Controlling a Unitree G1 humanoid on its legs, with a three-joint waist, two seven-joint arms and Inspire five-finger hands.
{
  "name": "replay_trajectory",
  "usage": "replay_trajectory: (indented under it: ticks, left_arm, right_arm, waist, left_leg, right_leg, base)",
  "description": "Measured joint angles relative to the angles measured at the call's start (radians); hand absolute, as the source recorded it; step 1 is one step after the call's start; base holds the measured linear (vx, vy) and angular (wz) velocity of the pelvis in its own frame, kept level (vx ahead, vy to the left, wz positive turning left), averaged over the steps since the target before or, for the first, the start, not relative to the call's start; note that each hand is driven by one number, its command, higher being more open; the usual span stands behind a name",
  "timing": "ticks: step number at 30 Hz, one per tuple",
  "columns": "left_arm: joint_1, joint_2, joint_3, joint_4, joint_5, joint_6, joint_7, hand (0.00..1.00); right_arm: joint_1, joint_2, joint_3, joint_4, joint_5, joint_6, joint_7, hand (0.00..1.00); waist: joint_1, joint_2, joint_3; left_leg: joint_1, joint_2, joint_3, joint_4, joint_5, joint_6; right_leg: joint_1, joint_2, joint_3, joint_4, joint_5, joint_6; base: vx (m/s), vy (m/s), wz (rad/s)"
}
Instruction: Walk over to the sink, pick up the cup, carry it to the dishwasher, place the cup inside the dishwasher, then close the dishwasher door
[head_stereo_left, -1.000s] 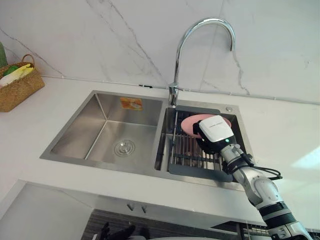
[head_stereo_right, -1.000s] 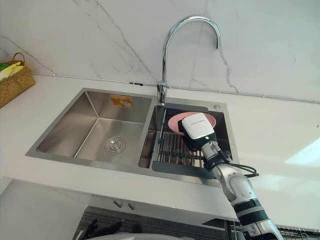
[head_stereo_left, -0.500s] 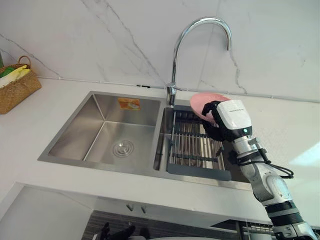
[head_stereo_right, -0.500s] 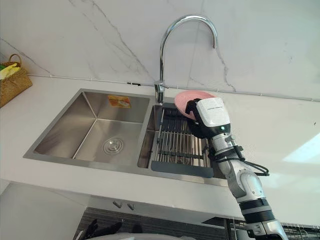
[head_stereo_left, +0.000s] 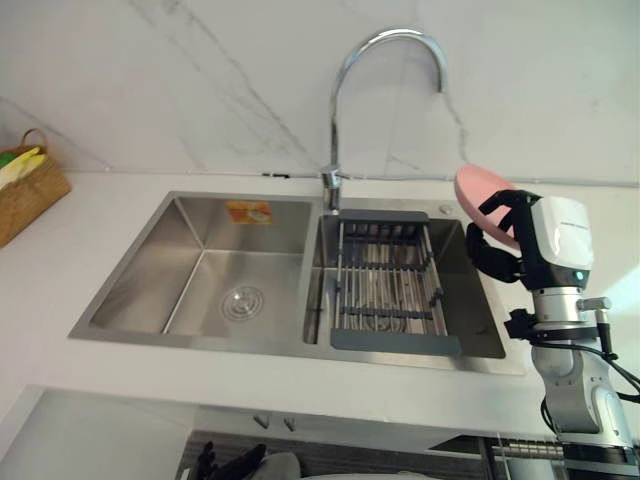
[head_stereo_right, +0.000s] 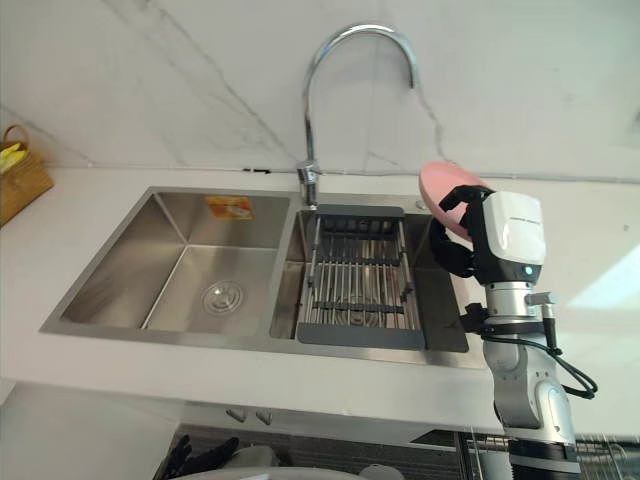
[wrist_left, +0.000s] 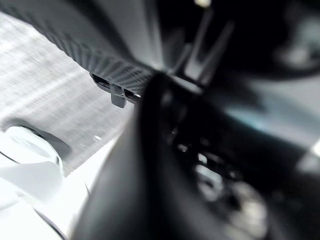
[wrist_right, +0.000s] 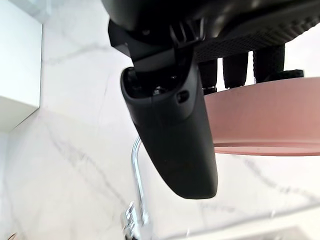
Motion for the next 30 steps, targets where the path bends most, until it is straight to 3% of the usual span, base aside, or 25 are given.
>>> replay_trajectory:
  ticks: [2,4,8,9,10,11,12,13,14,15,16,17,18,19,20,21,22,23,25,30]
  left_arm:
    - [-0.005,0.003,-0.004,-0.005,0.027,0.005,-0.01,1.0]
    - [-0.026,0.01,-0.011,-0.007,0.034,0.029,-0.029,1.0]
    - [-0.041,0.011,-0.023,0.02,0.034,0.047,-0.042,1.0]
    - [-0.044,0.007,-0.01,0.033,0.03,0.061,-0.038,1.0]
    - [-0.035,0.001,0.016,0.046,-0.001,0.059,-0.022,1.0]
    - [-0.034,0.0,0.025,0.055,-0.018,0.058,-0.016,1.0]
    - [-0.024,0.002,0.033,0.063,-0.038,0.064,0.001,1.0]
    - [-0.001,0.007,0.033,0.064,-0.063,0.064,0.017,1.0]
    - [0.006,0.012,0.032,0.066,-0.064,0.063,0.027,1.0]
    - [0.018,0.019,0.033,0.066,-0.075,0.062,0.038,1.0]
    - [0.016,0.039,0.046,0.066,-0.117,0.064,0.058,1.0]
    - [0.007,0.051,0.059,0.069,-0.135,0.066,0.067,1.0]
    - [-0.013,0.054,0.073,0.078,-0.143,0.074,0.071,1.0]
    - [-0.024,0.053,0.07,0.078,-0.141,0.074,0.064,1.0]
    - [-0.026,0.048,0.07,0.079,-0.14,0.075,0.062,1.0]
    - [-0.034,0.051,0.103,0.088,-0.141,0.077,0.084,1.0]
    - [-0.034,0.056,0.124,0.099,-0.139,0.081,0.092,1.0]
    - [-0.024,0.06,0.132,0.099,-0.13,0.086,0.092,1.0]
    - [0.001,0.043,0.131,0.081,-0.12,0.082,0.086,1.0]
    - [0.0,-0.013,0.109,0.036,-0.054,0.057,0.058,1.0]
  right_arm:
    - [-0.002,-0.006,-0.012,-0.017,0.0,-0.007,-0.008,0.0]
    - [-0.003,-0.017,-0.055,-0.017,0.005,0.0,-0.021,0.0]
    - [0.005,-0.004,-0.118,-0.015,0.03,0.06,-0.023,0.0]
    - [0.002,0.01,-0.119,-0.014,0.03,0.066,-0.026,0.0]
    - [-0.01,0.023,-0.104,-0.013,0.028,0.066,-0.038,0.0]
    - [-0.015,0.023,-0.094,-0.011,0.028,0.065,-0.041,0.0]
    - [-0.031,0.022,-0.071,-0.001,0.026,0.062,-0.045,0.0]
    - [-0.067,0.021,-0.036,0.015,0.023,0.063,-0.049,0.0]
    - [-0.089,0.018,-0.014,0.024,0.02,0.063,-0.053,0.0]
    - [-0.142,0.006,0.031,0.048,0.02,0.062,-0.056,0.0]
    - [-0.2,-0.006,0.069,0.075,0.02,0.062,-0.056,0.0]
    - [-0.221,-0.01,0.077,0.084,0.02,0.062,-0.055,0.0]
    - [-0.23,-0.027,0.081,0.088,0.02,0.077,-0.052,0.0]
    - [-0.233,-0.034,0.081,0.086,0.02,0.091,-0.044,0.0]
    - [-0.233,-0.032,0.083,0.085,0.021,0.096,-0.039,0.0]
    - [-0.231,-0.033,0.085,0.084,0.022,0.099,-0.025,0.0]
    - [-0.229,-0.034,0.084,0.084,0.023,0.101,-0.012,0.0]
    - [-0.22,-0.034,0.082,0.083,0.03,0.108,-0.002,0.0]
    - [-0.179,-0.035,0.062,0.08,0.03,0.128,0.017,0.0]
    - [-0.077,-0.029,0.025,0.08,0.029,0.17,0.026,0.0]
  waist:
    - [-0.009,-0.003,0.001]
    - [-0.021,-0.019,0.009]
    - [-0.074,-0.031,0.016]
    - [-0.07,-0.028,0.015]
    - [-0.045,-0.019,0.021]
    - [-0.039,-0.023,0.023]
    - [-0.036,-0.023,0.023]
    - [-0.031,-0.024,0.023]
    - [-0.023,-0.027,0.021]
    - [-0.002,-0.037,0.016]
    - [0.016,-0.059,0.018]
    - [0.023,-0.068,0.022]
    - [0.039,-0.063,0.018]
    - [0.063,-0.059,0.004]
    - [0.068,-0.074,-0.005]
    - [0.069,-0.105,-0.019]
    - [0.063,-0.116,-0.022]
    - [0.058,-0.101,-0.024]
    - [0.05,-0.083,-0.038]
    - [0.03,-0.074,-0.044]
  left_leg:
    - [0.022,-0.006,0.004,-0.073,-0.001,-0.014]
    - [0.026,-0.038,0.06,-0.157,0.036,-0.001]
    - [0.056,-0.067,0.134,-0.207,0.054,0.024]
    - [0.071,-0.047,0.189,-0.23,0.06,0.032]
    - [0.096,-0.016,0.275,-0.268,0.073,0.038]
    - [0.111,-0.009,0.311,-0.279,0.074,0.037]
    - [0.137,0.012,0.368,-0.285,0.074,0.037]
    - [0.157,0.037,0.424,-0.283,0.074,0.036]
    - [0.163,0.052,0.457,-0.277,0.074,0.036]
    - [0.163,0.084,0.511,-0.25,0.062,0.019]
    - [0.152,0.119,0.553,-0.194,0.039,-0.018]
    - [0.143,0.137,0.559,-0.16,0.027,-0.038]
    - [0.122,0.168,0.528,-0.154,0.034,-0.057]
    - [0.126,0.187,0.534,-0.188,0.057,-0.077]
    - [0.123,0.196,0.552,-0.192,0.066,-0.087]
    - [0.116,0.2,0.576,-0.177,0.071,-0.096]
    - [0.123,0.216,0.583,-0.157,0.067,-0.106]
    - [0.129,0.241,0.579,-0.146,0.065,-0.116]
    - [0.136,0.271,0.567,-0.169,0.088,-0.141]
    - [0.159,0.239,0.556,-0.28,0.156,-0.156]
  right_leg:
    - [-0.051,-0.003,0.05,0.018,0.005,0.0]
    - [-0.153,-0.035,0.131,0.082,0.007,0.01]
    - [-0.195,-0.059,0.182,0.096,0.026,0.024]
    - [-0.2,-0.045,0.185,0.06,0.064,-0.008]
    - [-0.219,-0.064,0.073,0.136,0.037,-0.1]
    - [-0.238,-0.104,-0.029,0.231,0.007,-0.127]
    - [-0.229,-0.178,-0.189,0.352,-0.021,-0.169]
    - [-0.209,-0.24,-0.304,0.415,-0.031,-0.188]
    - [-0.198,-0.272,-0.349,0.431,-0.028,-0.196]
    - [-0.192,-0.323,-0.408,0.446,-0.002,-0.239]
    - [-0.191,-0.363,-0.43,0.432,0.073,-0.263]
    - [-0.194,-0.35,-0.421,0.416,0.077,-0.215]
    - [-0.191,-0.281,-0.426,0.35,0.072,-0.204]
    - [-0.177,-0.218,-0.427,0.251,0.064,-0.163]
    - [-0.165,-0.197,-0.429,0.207,0.042,-0.134]
    - [-0.161,-0.199,-0.436,0.186,-0.022,-0.084]
    - [-0.15,-0.18,-0.434,0.166,-0.026,-0.018]
    - [-0.132,-0.141,-0.434,0.134,-0.013,-0.008]
    - [-0.108,-0.074,-0.431,0.067,0.005,-0.027]
    - [-0.096,-0.036,-0.428,-0.004,0.038,-0.038]
  base:
    - [-0.04,0.043,-0.87]
    - [-0.08,0.08,-0.91]
    - [-0.03,0.102,-0.58]
    - [-0.04,0.079,-1.44]
    - [-0.06,0.07,-1.65]
    - [-0.07,0.072,-1.73]
    - [-0.05,0.074,-1.54]
    - [-0.03,0.062,-1.51]
    - [-0.03,-0.014,-1.59]
    - [-0.05,-0.127,-1.59]
    - [-0.07,-0.259,-1.46]
    - [-0.07,-0.289,-1.02]
    - [-0.1,-0.287,-0.92]
    - [-0.11,-0.256,-0.9]
    - [-0.11,-0.313,-0.9]
    - [-0.07,-0.288,-0.57]
    - [-0.05,-0.301,-0.46]
    - [-0.02,-0.275,-0.26]
    - [0.01,-0.252,-0.22]
    - [0.0,-0.082,-0.07]
